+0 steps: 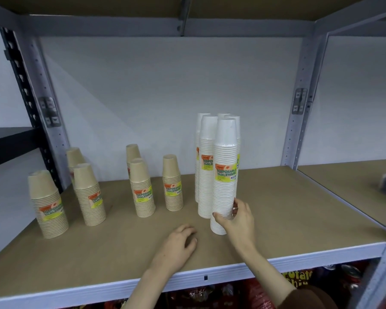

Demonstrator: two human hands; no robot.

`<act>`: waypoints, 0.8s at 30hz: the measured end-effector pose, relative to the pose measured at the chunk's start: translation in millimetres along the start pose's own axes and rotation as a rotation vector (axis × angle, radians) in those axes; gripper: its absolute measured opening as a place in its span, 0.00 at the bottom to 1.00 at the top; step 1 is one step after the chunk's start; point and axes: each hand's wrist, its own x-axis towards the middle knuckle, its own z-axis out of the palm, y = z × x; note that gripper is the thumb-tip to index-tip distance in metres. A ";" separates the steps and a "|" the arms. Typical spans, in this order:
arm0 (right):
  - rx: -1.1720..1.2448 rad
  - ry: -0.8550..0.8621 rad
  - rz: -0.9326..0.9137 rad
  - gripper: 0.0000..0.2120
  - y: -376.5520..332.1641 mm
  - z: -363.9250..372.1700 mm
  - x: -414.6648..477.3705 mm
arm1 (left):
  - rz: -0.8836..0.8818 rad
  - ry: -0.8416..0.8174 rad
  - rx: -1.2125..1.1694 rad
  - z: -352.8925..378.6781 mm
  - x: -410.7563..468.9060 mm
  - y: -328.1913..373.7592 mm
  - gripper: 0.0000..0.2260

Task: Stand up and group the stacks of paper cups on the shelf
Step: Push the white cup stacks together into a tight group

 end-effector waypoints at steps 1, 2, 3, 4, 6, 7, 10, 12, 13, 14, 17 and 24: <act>-0.001 0.007 0.001 0.27 0.9 -0.8 0.6 | 0.000 -0.001 0.001 0.0 0.0 0.2 0.16; -0.002 0.013 0.002 0.27 1.7 -1.6 0.9 | 0.001 -0.001 0.001 -0.1 0.2 0.4 0.16; -0.004 0.016 0.003 0.27 2.4 -2.3 1.3 | 0.000 -0.001 0.001 -0.3 0.2 0.6 0.16; -0.004 0.016 0.005 0.27 2.8 -2.9 1.9 | 0.001 -0.001 0.003 -0.6 0.0 0.7 0.16; -0.006 0.018 0.010 0.28 3.9 -4.0 3.0 | 0.001 0.000 0.006 -0.5 -0.5 0.8 0.16; -0.008 0.022 0.011 0.28 4.2 -4.3 3.8 | -0.001 -0.001 0.006 -0.4 -0.6 0.5 0.16; -0.005 0.028 0.009 0.28 4.7 -5.3 5.9 | -0.005 -0.004 0.007 -0.6 -0.5 1.0 0.16; -0.008 0.024 0.008 0.28 5.1 -5.8 7.0 | -0.004 -0.007 0.010 -0.5 -0.2 0.9 0.16; -0.009 0.021 0.007 0.28 5.5 -5.7 7.7 | -0.004 -0.007 0.009 -0.4 -0.2 0.7 0.16; -0.010 0.019 0.005 0.28 6.0 -5.7 8.2 | -0.003 -0.005 0.010 -0.3 -0.3 0.7 0.16; -0.009 0.016 0.000 0.28 7.6 -5.4 9.8 | 0.009 0.001 0.008 -0.4 -0.5 0.9 0.16; -0.017 -0.019 0.010 0.30 10.3 -5.9 9.7 | 0.002 -0.003 0.011 -0.4 0.0 1.5 0.16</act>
